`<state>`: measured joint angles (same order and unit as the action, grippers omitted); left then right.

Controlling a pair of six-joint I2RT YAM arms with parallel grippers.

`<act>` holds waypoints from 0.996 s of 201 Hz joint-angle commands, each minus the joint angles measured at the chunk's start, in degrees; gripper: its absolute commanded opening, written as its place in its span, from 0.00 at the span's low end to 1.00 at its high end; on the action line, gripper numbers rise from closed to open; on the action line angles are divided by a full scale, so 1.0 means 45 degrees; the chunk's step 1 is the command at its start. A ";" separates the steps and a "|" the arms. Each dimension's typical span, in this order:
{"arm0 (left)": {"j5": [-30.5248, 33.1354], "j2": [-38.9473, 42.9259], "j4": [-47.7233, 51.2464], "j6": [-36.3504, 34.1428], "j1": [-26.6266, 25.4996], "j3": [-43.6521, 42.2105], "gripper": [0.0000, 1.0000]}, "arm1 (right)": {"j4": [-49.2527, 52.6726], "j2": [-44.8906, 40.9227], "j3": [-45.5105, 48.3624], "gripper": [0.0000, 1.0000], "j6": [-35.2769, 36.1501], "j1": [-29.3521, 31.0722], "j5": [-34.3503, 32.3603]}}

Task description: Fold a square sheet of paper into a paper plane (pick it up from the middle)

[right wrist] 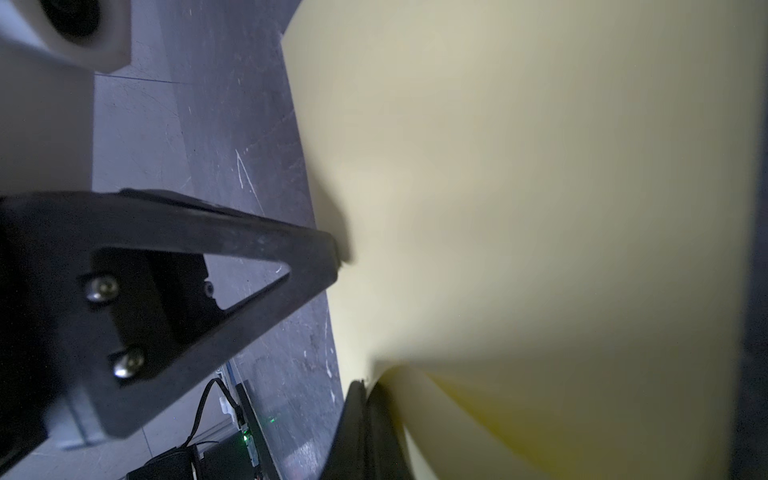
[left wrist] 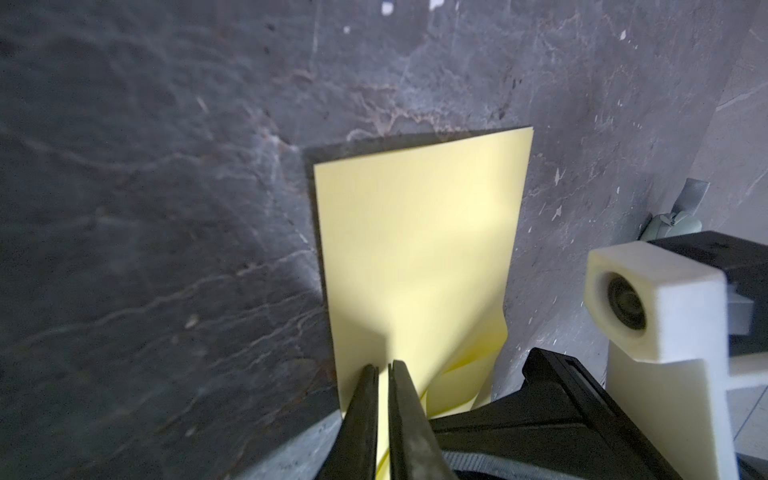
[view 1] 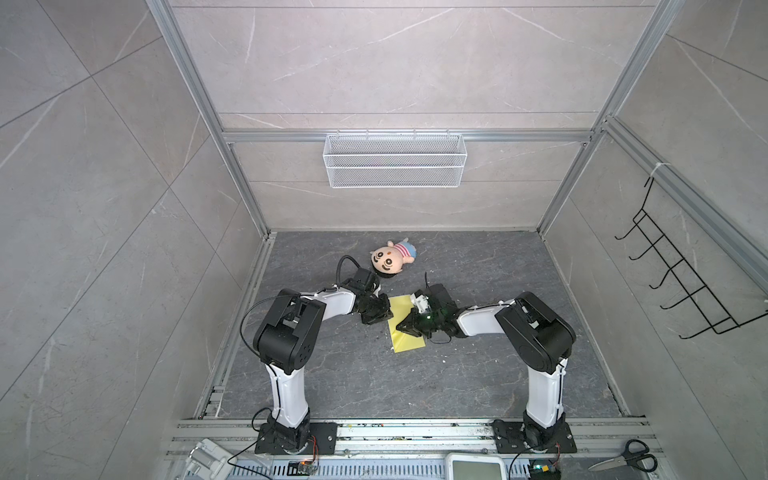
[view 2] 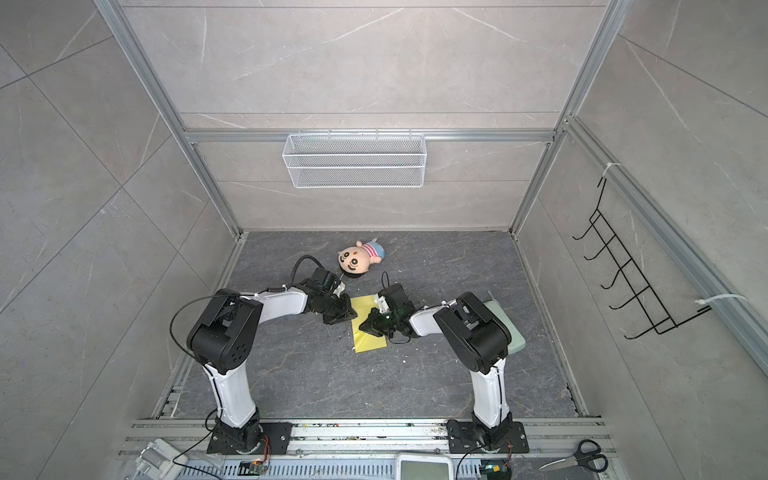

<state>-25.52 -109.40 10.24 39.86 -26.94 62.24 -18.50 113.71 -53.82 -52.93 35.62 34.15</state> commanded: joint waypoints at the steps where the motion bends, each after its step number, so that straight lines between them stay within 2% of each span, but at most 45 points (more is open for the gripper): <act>1: 0.0468 -0.0297 0.0623 -0.0019 0.0044 -0.0198 0.12 | -0.0105 0.0331 -0.0314 0.00 0.0206 0.0049 -0.0053; 129: 0.0517 -0.0092 0.0675 -0.0003 0.0048 -0.0163 0.12 | 0.0297 0.0454 -0.0250 0.00 0.0255 0.0064 -0.0472; 156: 0.0433 0.0223 0.0879 0.0030 0.0059 0.0050 0.13 | 0.0377 0.0473 -0.0228 0.04 0.0255 0.0074 -0.0485; 200: 0.0529 0.1480 0.0819 0.0417 0.0394 0.0047 0.20 | 0.0517 0.0471 -0.0228 0.16 0.0258 0.0078 -0.0533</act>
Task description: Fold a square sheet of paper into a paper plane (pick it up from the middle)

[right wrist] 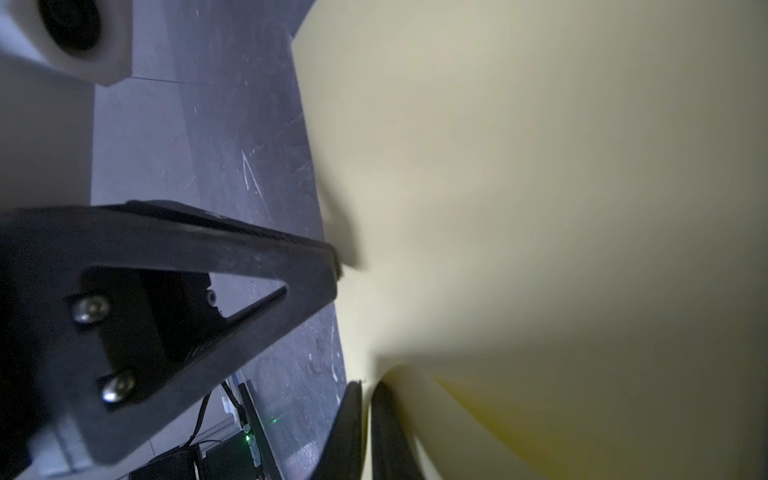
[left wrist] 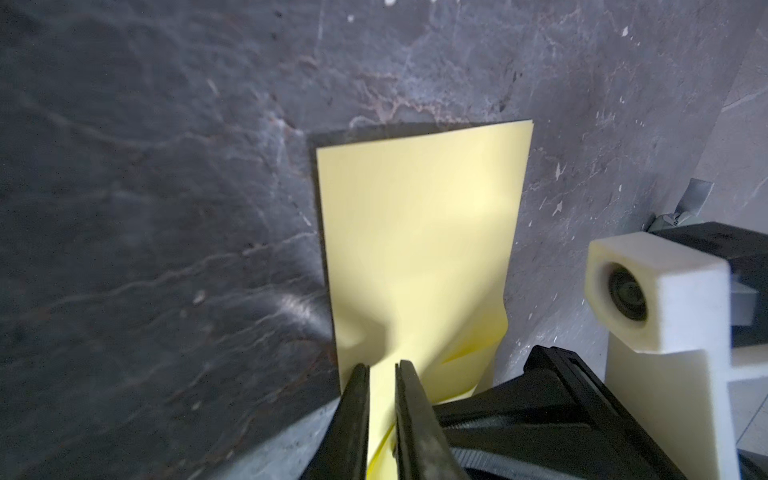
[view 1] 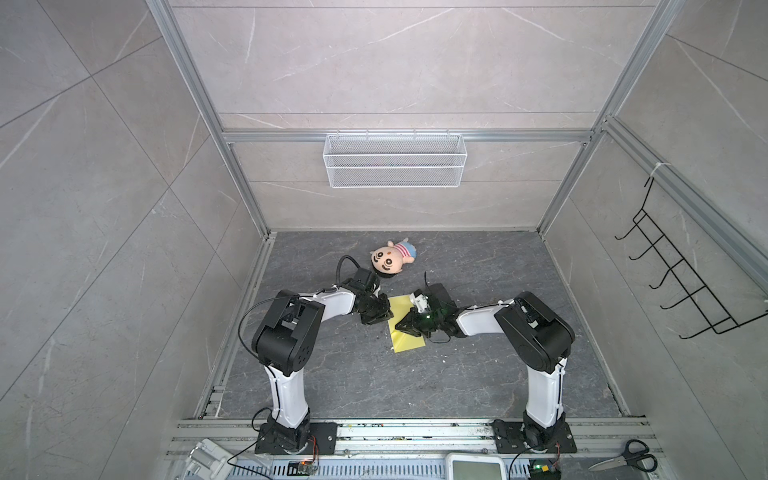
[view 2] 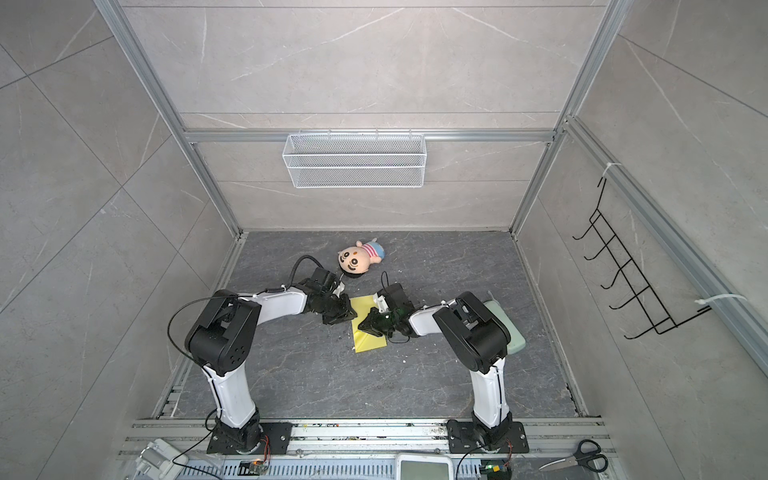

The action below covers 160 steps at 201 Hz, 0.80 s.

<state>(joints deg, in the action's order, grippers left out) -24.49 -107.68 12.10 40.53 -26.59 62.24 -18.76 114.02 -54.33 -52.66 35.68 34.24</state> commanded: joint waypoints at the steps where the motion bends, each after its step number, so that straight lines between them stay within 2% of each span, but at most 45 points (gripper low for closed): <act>1: 0.0313 0.1106 0.0402 0.0278 0.0339 0.0042 0.21 | 0.0586 0.0404 -0.0125 0.16 0.0199 0.0052 -0.0555; 79: 0.0981 0.2714 -0.0062 0.0868 0.0491 -0.1699 0.30 | 0.0761 0.0405 -0.0101 0.35 0.0118 0.0037 -0.0605; 100: 0.0916 0.3165 -0.0253 0.0896 0.0452 -0.2168 0.33 | 0.0900 0.0369 -0.0076 0.35 0.0177 0.0045 -0.0639; 117: 0.0827 0.3349 -0.0323 0.0788 0.0244 -0.2334 0.32 | 0.1076 0.0313 -0.0040 0.31 0.0197 0.0056 -0.0787; 139: 0.0790 0.3386 -0.0460 0.0768 -0.0088 -0.2469 0.25 | 0.1315 0.0270 -0.0048 0.17 0.0289 0.0059 -0.0938; 160: 0.0670 0.3085 -0.0678 0.0797 -0.0365 -0.2557 0.22 | 0.1450 0.0249 -0.0020 0.13 0.0330 0.0049 -0.0996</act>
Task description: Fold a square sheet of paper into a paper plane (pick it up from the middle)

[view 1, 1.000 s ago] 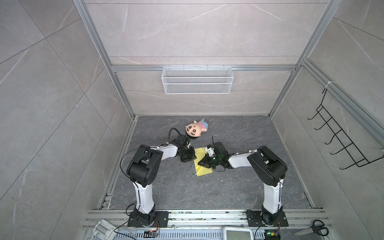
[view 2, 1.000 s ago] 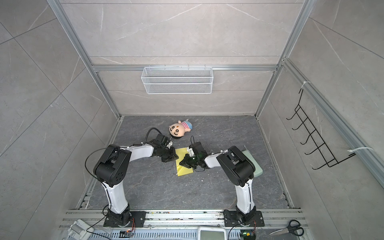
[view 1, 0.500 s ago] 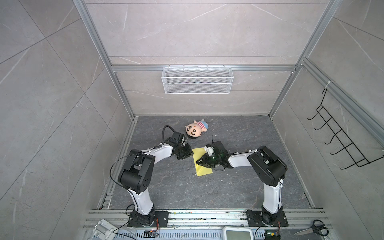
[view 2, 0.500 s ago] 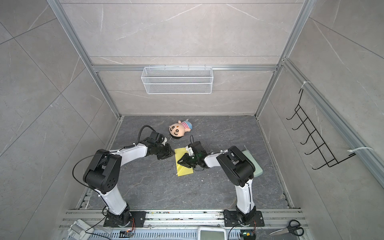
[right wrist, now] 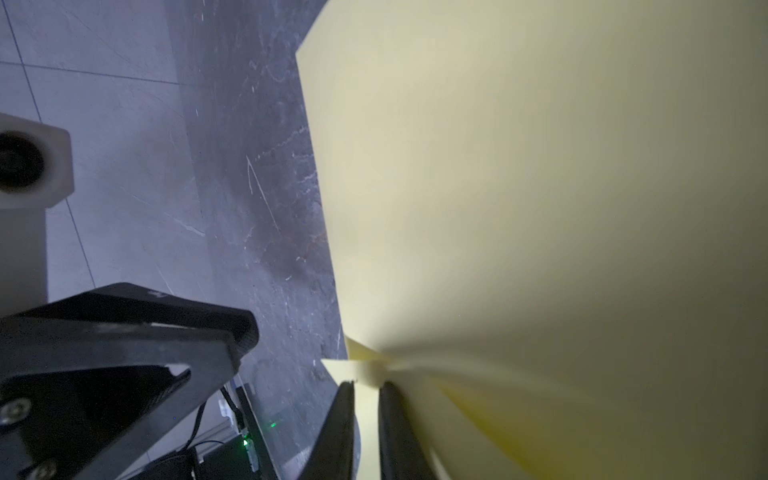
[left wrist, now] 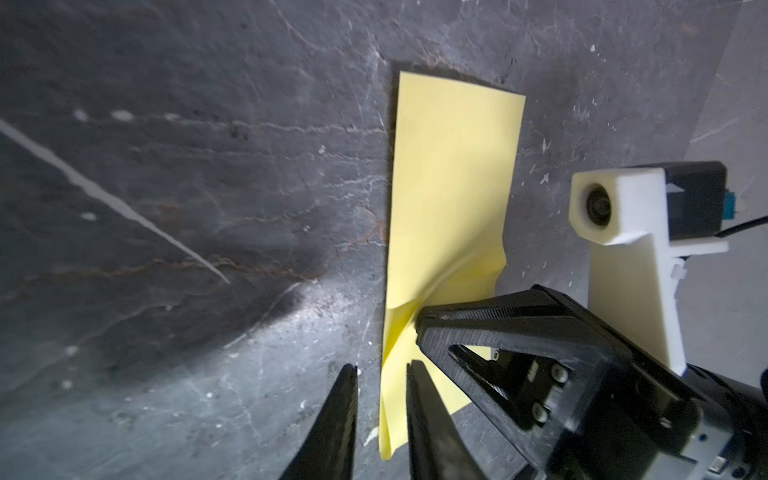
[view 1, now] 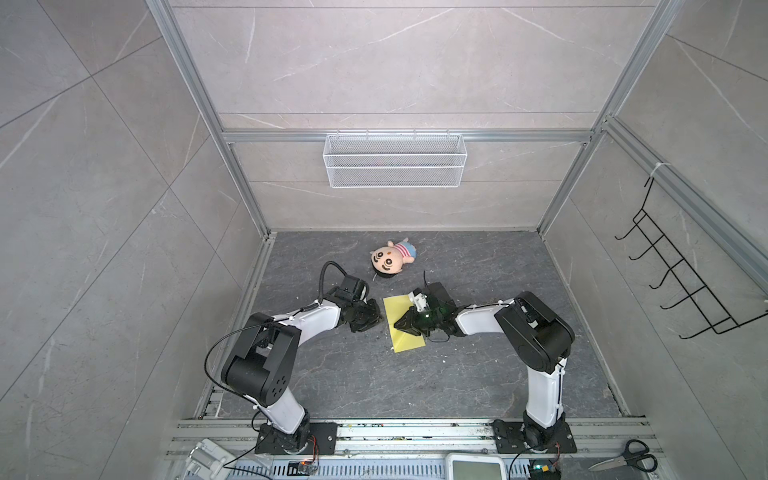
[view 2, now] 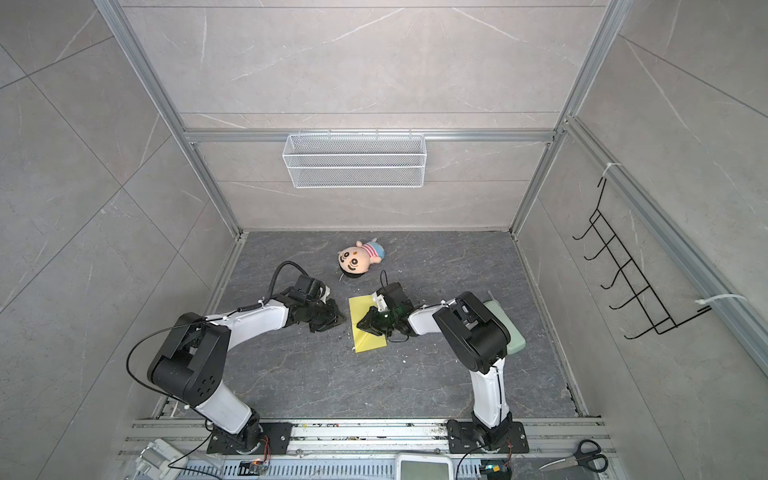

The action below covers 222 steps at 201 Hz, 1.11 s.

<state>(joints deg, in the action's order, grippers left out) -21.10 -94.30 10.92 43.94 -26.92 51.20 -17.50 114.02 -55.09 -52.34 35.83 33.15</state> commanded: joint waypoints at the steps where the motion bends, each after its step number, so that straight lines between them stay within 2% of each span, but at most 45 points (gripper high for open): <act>1: -0.0099 0.0085 -0.0415 0.0040 -0.0300 -0.0097 0.22 | 0.1171 0.0249 0.0142 0.13 0.0260 0.0015 -0.0757; 53: -0.0232 -0.0728 -0.0460 -0.0447 -0.0497 0.0110 0.20 | 0.1251 0.0210 0.0133 0.10 0.0246 0.0005 -0.0808; 101: -0.0542 -0.1200 -0.0488 -0.0756 -0.0638 0.0431 0.13 | 0.1232 0.0246 0.0151 0.07 0.0185 0.0003 -0.0808; 222: -0.0189 -0.0785 -0.0964 -0.0757 -0.0894 0.0304 0.05 | 0.1154 0.0329 0.0268 0.04 -0.0054 0.0002 -0.0873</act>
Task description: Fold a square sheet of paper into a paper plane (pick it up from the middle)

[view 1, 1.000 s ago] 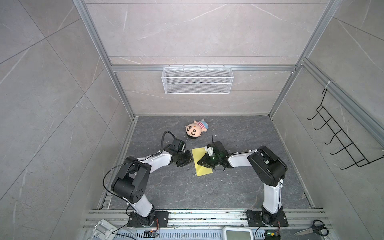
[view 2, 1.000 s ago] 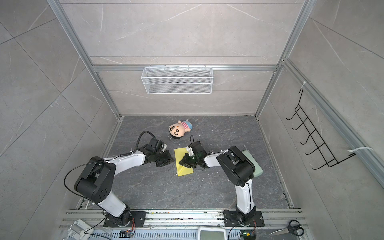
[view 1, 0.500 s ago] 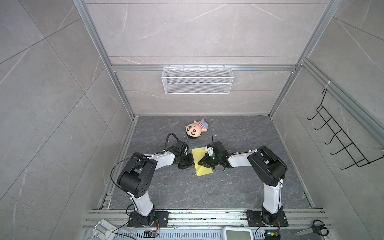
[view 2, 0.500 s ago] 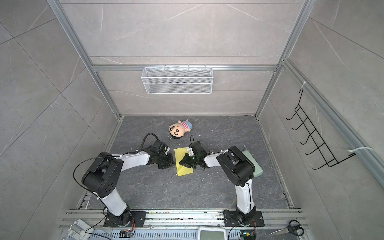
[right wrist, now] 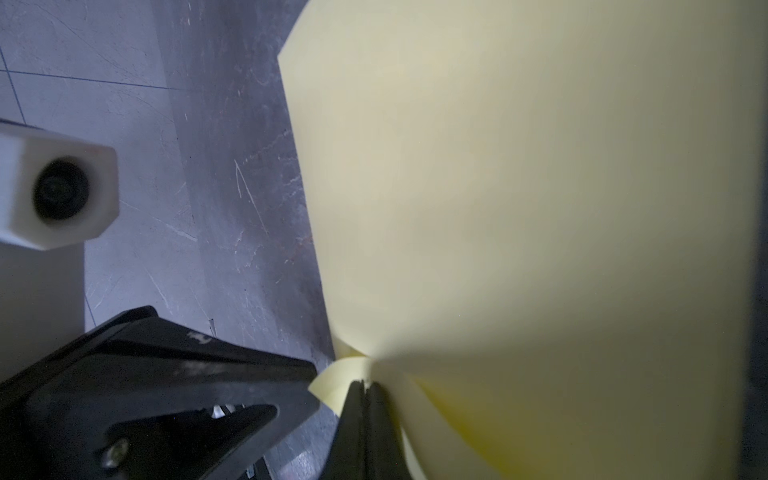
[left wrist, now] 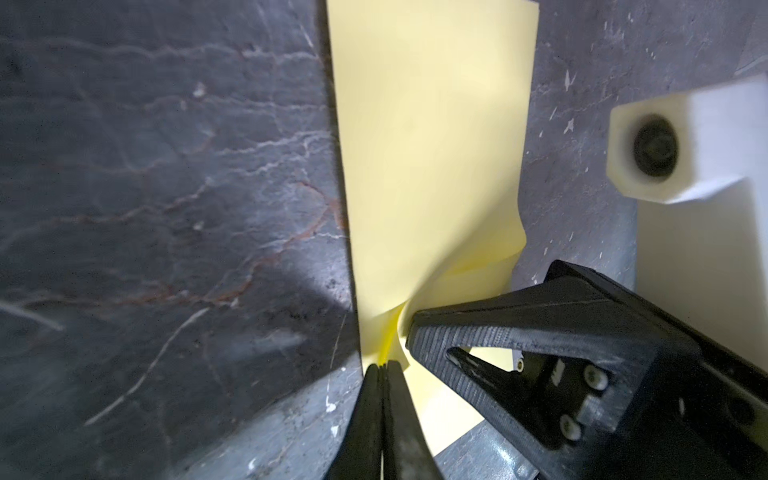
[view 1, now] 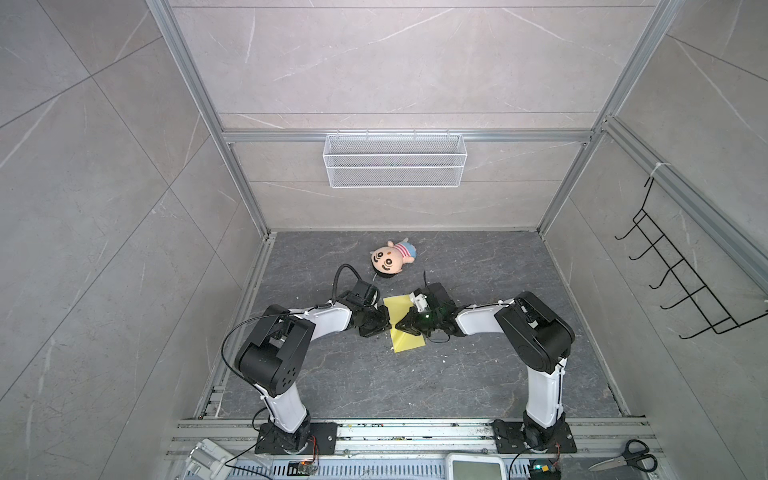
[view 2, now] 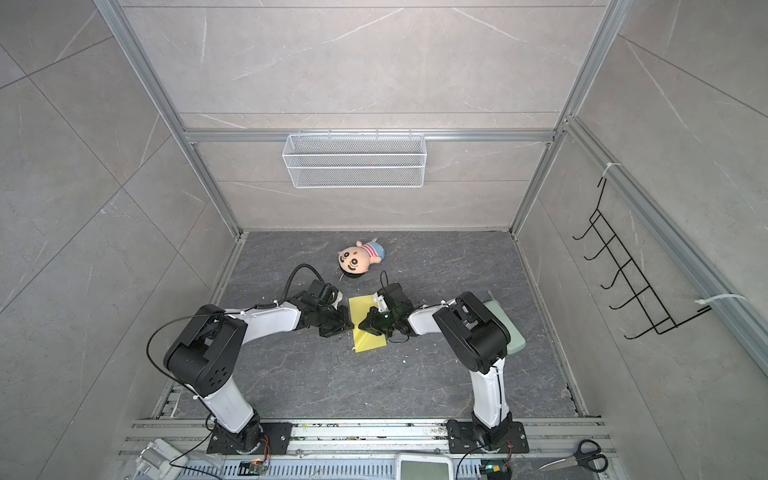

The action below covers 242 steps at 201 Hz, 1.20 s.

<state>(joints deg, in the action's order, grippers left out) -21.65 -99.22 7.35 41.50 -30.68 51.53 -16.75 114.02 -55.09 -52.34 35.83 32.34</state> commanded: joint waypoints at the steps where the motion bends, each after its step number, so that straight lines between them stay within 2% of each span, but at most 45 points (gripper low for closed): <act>1: -0.0050 0.0309 -0.0171 -0.0205 -0.0058 0.0230 0.05 | 0.0998 0.0328 0.0259 0.04 -0.0052 0.0004 -0.0698; 51: 0.1661 0.1322 0.0091 -0.0110 -0.0058 -0.0202 0.08 | 0.0950 0.0347 0.0304 0.04 -0.0120 -0.0016 -0.0698; 84: 0.0832 0.1542 -0.0849 -0.0202 -0.0081 -0.0432 0.11 | 0.0930 0.0381 0.0304 0.04 -0.0129 -0.0021 -0.0671; 124: 0.0109 0.0679 -0.0821 -0.0331 -0.0264 -0.0051 0.08 | 0.0930 0.0366 0.0323 0.04 -0.0152 -0.0014 -0.0681; 164: 0.0512 0.0029 0.0110 -0.0488 -0.0363 0.0403 0.00 | 0.0824 0.0259 0.0347 0.04 -0.0208 -0.0033 -0.0625; 242: 0.0889 -0.0784 0.1114 -0.0549 -0.0351 0.0784 0.00 | 0.0303 -0.0023 0.0325 0.04 -0.0405 -0.0073 -0.0210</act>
<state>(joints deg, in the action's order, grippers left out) -18.96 -101.41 8.80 40.47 -32.23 53.15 -17.02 114.02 -55.02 -53.12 35.81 32.53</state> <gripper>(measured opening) 0.047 0.046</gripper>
